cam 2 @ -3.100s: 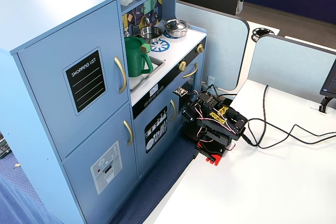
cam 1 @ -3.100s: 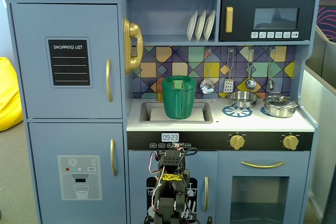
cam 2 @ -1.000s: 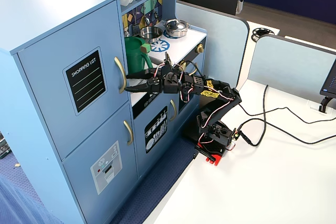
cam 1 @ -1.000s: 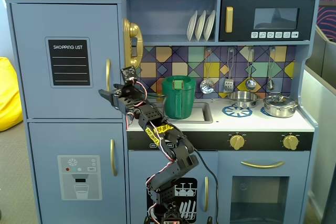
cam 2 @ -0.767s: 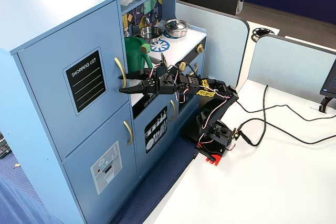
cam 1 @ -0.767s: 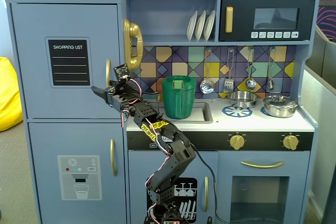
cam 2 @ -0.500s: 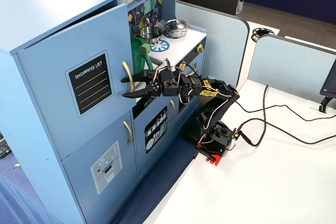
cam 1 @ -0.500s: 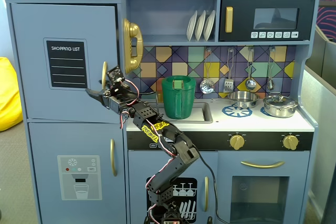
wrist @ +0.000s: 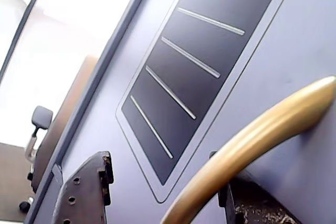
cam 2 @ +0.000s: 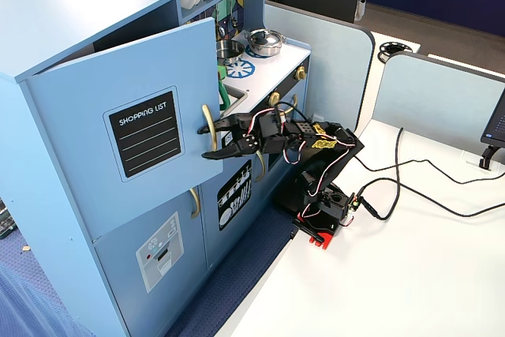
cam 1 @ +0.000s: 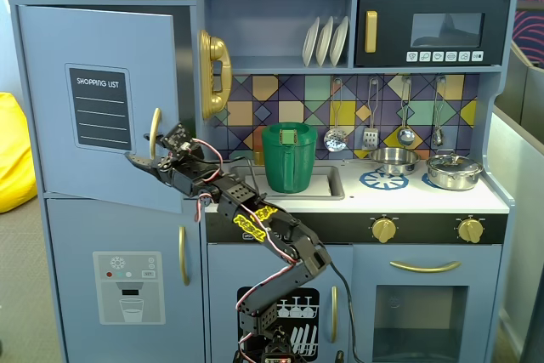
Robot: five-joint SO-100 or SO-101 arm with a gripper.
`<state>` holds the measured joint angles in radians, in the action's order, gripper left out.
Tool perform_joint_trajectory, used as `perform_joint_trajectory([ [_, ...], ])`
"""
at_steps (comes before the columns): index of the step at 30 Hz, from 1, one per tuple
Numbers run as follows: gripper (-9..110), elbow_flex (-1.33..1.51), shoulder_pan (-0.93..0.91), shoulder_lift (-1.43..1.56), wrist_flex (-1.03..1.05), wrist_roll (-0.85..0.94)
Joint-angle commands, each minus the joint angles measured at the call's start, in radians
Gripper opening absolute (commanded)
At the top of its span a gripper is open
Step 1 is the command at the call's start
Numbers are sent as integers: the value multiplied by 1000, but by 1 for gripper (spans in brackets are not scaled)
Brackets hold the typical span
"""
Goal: Open the left cabinet door
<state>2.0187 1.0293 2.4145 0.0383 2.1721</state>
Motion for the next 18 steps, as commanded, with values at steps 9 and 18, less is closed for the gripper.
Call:
perform_joint_trajectory([
  [9,15,91,-95,365,112,-12],
  [18,14,97,-316,523,272,-124],
])
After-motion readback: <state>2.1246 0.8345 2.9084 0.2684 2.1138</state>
